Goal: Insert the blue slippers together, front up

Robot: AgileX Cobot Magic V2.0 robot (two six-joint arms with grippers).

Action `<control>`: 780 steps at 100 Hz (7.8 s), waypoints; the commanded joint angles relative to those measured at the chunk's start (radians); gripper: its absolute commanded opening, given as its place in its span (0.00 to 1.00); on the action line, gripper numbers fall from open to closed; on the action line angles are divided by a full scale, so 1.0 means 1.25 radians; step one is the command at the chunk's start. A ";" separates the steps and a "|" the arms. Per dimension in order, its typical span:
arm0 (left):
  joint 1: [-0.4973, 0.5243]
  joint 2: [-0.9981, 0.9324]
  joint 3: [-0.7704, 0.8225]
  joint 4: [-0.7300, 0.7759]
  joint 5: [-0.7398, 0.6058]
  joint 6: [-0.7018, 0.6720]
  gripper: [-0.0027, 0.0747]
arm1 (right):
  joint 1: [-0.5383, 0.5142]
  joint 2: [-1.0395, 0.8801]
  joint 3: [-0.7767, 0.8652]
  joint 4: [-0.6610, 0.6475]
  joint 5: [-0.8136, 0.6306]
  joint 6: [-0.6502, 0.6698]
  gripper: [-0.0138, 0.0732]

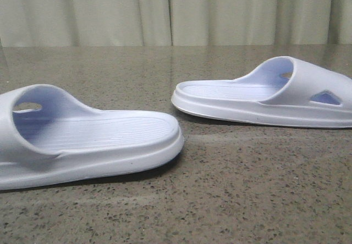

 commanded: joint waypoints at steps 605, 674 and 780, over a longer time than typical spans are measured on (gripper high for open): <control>-0.069 0.646 -0.264 -0.664 0.329 -0.307 0.06 | -0.004 0.196 -0.393 0.051 0.219 -0.005 0.52; -0.069 0.467 -0.340 -0.759 0.274 -0.296 0.06 | -0.004 0.196 -0.393 0.051 0.191 -0.005 0.52; -0.069 0.467 -0.365 -0.770 0.285 -0.275 0.06 | -0.004 0.680 -0.392 0.479 0.131 0.160 0.52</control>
